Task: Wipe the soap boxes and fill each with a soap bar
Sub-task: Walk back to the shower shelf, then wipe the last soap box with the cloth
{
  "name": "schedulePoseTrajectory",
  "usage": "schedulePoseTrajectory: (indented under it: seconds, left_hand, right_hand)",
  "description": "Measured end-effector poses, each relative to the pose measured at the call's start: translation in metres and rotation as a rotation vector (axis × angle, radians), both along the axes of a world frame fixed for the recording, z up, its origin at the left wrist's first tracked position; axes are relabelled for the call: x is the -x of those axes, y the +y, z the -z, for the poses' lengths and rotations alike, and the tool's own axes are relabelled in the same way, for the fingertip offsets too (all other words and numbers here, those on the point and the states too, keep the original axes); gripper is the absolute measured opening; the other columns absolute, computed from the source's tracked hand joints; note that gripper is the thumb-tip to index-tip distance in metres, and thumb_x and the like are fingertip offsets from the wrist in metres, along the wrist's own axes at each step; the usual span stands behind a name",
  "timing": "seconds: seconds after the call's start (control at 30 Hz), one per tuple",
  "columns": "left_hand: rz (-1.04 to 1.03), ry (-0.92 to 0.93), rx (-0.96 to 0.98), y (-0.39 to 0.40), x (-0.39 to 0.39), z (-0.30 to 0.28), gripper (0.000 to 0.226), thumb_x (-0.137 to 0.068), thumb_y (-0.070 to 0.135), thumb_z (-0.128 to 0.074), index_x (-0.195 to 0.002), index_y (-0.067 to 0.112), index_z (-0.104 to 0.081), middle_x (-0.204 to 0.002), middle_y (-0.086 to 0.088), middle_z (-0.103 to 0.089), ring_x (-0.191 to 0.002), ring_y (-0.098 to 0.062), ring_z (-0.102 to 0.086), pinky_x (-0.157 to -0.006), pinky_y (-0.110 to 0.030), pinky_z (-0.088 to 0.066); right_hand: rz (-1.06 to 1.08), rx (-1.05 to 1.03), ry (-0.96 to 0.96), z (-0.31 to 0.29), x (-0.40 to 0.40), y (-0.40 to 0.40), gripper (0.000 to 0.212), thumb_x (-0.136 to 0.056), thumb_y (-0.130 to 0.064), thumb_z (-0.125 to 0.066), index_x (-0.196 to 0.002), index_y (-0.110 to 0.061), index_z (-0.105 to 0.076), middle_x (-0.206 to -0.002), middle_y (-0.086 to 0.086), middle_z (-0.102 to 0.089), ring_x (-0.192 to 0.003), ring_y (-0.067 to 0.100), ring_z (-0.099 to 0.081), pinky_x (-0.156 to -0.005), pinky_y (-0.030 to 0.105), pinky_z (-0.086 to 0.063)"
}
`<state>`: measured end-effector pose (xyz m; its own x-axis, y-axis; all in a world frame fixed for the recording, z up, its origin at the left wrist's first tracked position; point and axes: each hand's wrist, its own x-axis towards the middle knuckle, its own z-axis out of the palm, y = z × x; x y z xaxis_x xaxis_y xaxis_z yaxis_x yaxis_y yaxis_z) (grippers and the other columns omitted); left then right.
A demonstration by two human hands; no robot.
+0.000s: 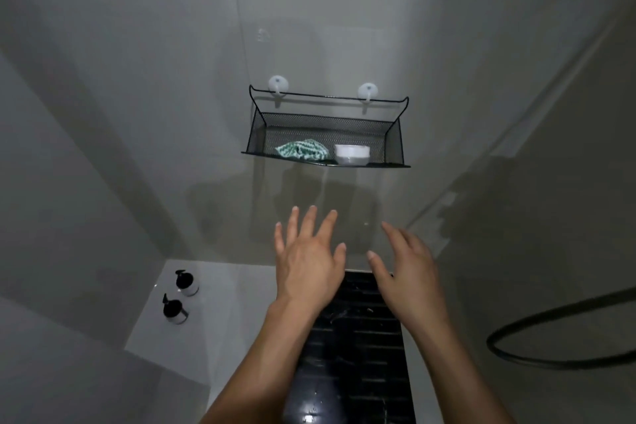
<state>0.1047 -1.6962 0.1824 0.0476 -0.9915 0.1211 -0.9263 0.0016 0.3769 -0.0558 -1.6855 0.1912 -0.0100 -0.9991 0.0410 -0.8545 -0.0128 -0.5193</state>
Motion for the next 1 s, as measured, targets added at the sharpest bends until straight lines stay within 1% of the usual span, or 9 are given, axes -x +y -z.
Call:
schedulePoseTrajectory:
  seconds: [0.2,0.3,0.47,0.53,0.63,0.73,0.8,0.9,1.0]
  left_hand:
    - [-0.005,0.025,0.027,-0.067,-0.014,0.004,0.059,-0.098,0.047,-0.040,-0.154,0.035,-0.022,-0.163,0.000,-0.018,-0.152,-0.022,-0.001,-0.122,-0.047,0.000]
    - [-0.012,0.032,0.038,-0.100,-0.015,0.005,0.059,-0.098,0.047,-0.040,-0.154,0.034,-0.023,-0.163,0.000,-0.018,-0.152,-0.020,-0.002,-0.123,-0.046,-0.002]
    - [-0.051,0.038,0.057,-0.163,-0.011,-0.002,0.058,-0.098,0.045,-0.044,-0.153,0.033,-0.028,-0.161,0.001,-0.025,-0.151,-0.020,-0.008,-0.122,-0.046,-0.006]
    - [-0.067,0.028,0.060,-0.188,-0.007,-0.007,0.057,-0.098,0.044,-0.044,-0.152,0.033,-0.030,-0.159,0.002,-0.029,-0.150,-0.021,-0.012,-0.122,-0.046,-0.008]
    - [-0.086,0.025,0.031,-0.221,0.002,-0.009,0.057,-0.097,0.043,-0.044,-0.152,0.034,-0.029,-0.155,0.005,-0.036,-0.149,-0.022,-0.014,-0.121,-0.045,-0.008]
    - [-0.076,0.007,-0.031,-0.245,0.010,-0.005,0.058,-0.097,0.042,-0.044,-0.152,0.033,-0.027,-0.152,0.005,-0.041,-0.148,-0.024,-0.016,-0.119,-0.046,-0.006]
    - [-0.067,0.003,-0.086,-0.258,0.012,-0.001,0.058,-0.097,0.040,-0.044,-0.152,0.033,-0.027,-0.151,0.004,-0.043,-0.147,-0.025,-0.017,-0.119,-0.047,-0.007]
    - [-0.062,0.017,-0.191,-0.277,0.014,0.004,0.059,-0.095,0.040,-0.047,-0.151,0.033,-0.027,-0.146,-0.001,-0.049,-0.145,-0.026,-0.022,-0.116,-0.046,-0.010]
    - [-0.043,0.063,-0.283,-0.292,0.017,0.007,0.061,-0.093,0.040,-0.051,-0.150,0.032,-0.029,-0.139,-0.007,-0.055,-0.141,-0.028,-0.028,-0.114,-0.045,-0.013]
  right_hand:
    - [0.015,0.022,-0.029,0.002,-0.012,-0.070,0.057,-0.099,-0.036,-0.058,-0.151,-0.018,-0.042,-0.152,0.011,-0.045,-0.141,0.027,-0.039,-0.115,0.043,-0.032]
    - [0.035,0.065,-0.083,0.001,-0.013,-0.108,0.056,-0.098,-0.034,-0.059,-0.149,-0.017,-0.045,-0.149,0.012,-0.048,-0.138,0.029,-0.044,-0.114,0.043,-0.036]
    - [0.013,0.138,-0.155,-0.008,-0.009,-0.181,0.051,-0.094,-0.020,-0.066,-0.142,-0.008,-0.053,-0.138,0.015,-0.057,-0.128,0.032,-0.052,-0.107,0.045,-0.042]
    - [-0.008,0.139,-0.168,-0.011,-0.003,-0.211,0.051,-0.091,-0.015,-0.068,-0.140,-0.008,-0.055,-0.134,0.014,-0.059,-0.124,0.032,-0.054,-0.105,0.044,-0.044]
    - [-0.046,0.076,-0.136,-0.009,0.006,-0.254,0.055,-0.090,-0.013,-0.067,-0.143,-0.012,-0.052,-0.138,0.014,-0.056,-0.127,0.032,-0.053,-0.107,0.041,-0.042]
    - [-0.088,-0.038,-0.140,0.000,0.012,-0.284,0.059,-0.092,-0.015,-0.066,-0.148,-0.017,-0.047,-0.143,0.013,-0.052,-0.129,0.030,-0.051,-0.108,0.036,-0.041]
    - [-0.115,-0.113,-0.118,0.006,0.013,-0.298,0.060,-0.093,-0.017,-0.064,-0.150,-0.020,-0.044,-0.146,0.011,-0.050,-0.130,0.029,-0.050,-0.109,0.037,-0.041]
    - [-0.158,-0.179,-0.093,0.015,0.013,-0.311,0.058,-0.094,-0.016,-0.062,-0.149,-0.021,-0.044,-0.148,0.009,-0.047,-0.131,0.027,-0.049,-0.106,0.037,-0.042]
    - [-0.202,-0.209,-0.074,0.019,0.013,-0.318,0.057,-0.095,-0.011,-0.060,-0.149,-0.017,-0.044,-0.151,0.007,-0.045,-0.134,0.024,-0.046,-0.106,0.031,-0.039]
